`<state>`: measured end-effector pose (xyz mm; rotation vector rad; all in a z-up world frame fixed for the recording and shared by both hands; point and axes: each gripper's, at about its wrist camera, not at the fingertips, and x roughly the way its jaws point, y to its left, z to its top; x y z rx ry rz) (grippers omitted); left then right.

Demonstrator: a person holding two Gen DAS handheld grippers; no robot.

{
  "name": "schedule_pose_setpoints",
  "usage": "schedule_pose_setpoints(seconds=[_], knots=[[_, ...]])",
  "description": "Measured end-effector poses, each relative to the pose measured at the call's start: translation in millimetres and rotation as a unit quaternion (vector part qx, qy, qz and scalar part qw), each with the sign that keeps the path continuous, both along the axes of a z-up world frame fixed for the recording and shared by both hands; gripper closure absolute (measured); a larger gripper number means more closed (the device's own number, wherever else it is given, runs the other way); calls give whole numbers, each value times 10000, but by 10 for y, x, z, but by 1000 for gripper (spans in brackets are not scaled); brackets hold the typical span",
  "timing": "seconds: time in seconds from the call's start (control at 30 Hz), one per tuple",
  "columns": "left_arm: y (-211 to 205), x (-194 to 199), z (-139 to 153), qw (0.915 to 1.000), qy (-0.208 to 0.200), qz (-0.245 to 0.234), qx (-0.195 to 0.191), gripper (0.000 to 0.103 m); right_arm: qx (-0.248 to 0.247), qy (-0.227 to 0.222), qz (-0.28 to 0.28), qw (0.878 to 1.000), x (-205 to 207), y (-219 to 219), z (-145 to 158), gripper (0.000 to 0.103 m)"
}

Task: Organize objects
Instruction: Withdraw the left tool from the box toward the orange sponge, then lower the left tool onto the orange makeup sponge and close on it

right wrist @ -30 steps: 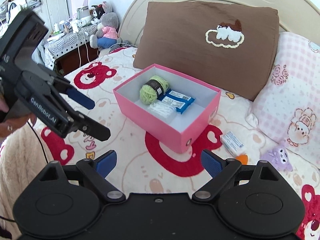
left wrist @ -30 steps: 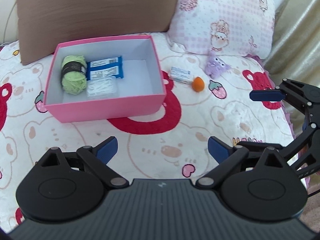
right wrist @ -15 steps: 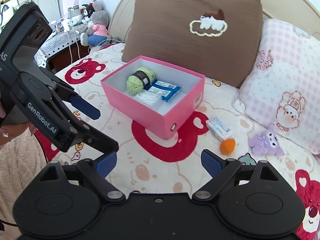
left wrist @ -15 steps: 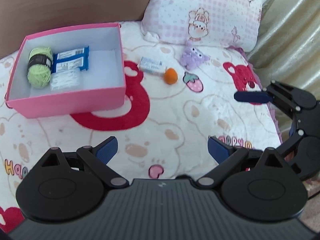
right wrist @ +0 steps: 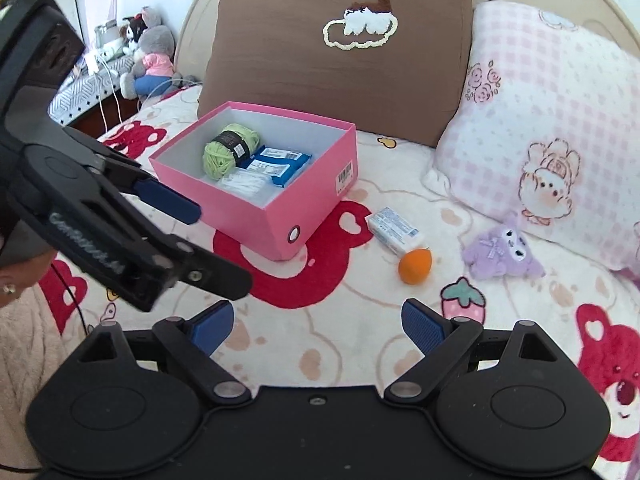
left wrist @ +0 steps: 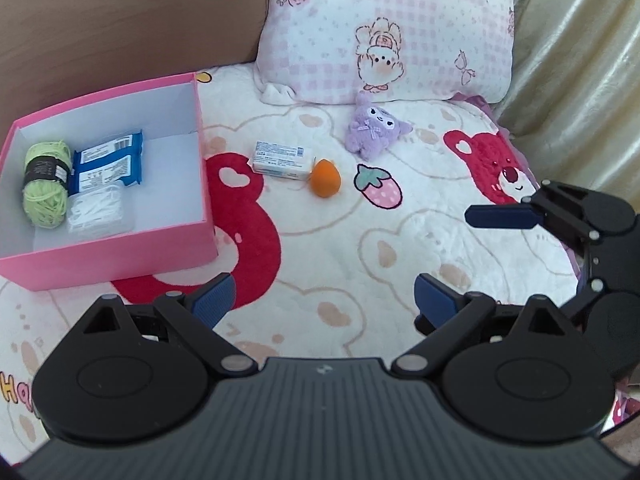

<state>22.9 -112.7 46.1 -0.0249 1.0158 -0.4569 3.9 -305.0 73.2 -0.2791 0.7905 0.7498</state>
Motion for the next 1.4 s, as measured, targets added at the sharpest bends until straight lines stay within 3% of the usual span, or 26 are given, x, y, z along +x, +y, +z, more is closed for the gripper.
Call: schedule_pose_setpoints(seconds=[0.17,0.53,0.87,1.13,1.27,1.4], knots=[[-48,130,-107,10000,47,19,14,8,-355,-453,116,9983,-12,72,-105,10],[-254,381,-219,9999,-119,-111,28,9,-494,-319,-269,9979,367,28,-382,13],[-528,711,-428,9995,-15,-230,-219,15,-10,-173,-661,9977,670,-97,-505,15],[-644,1000,-642,9988,-75,-136,-474,19,175,-246,-579,9979,867,-61,-601,15],[-632,1161,-790,9980,97,-11,-622,27,485,-157,-679,9964,1005,-64,-733,17],[-647,1255,-918,9973,89,66,-732,29,371,-219,-717,9965,1078,3,-852,17]])
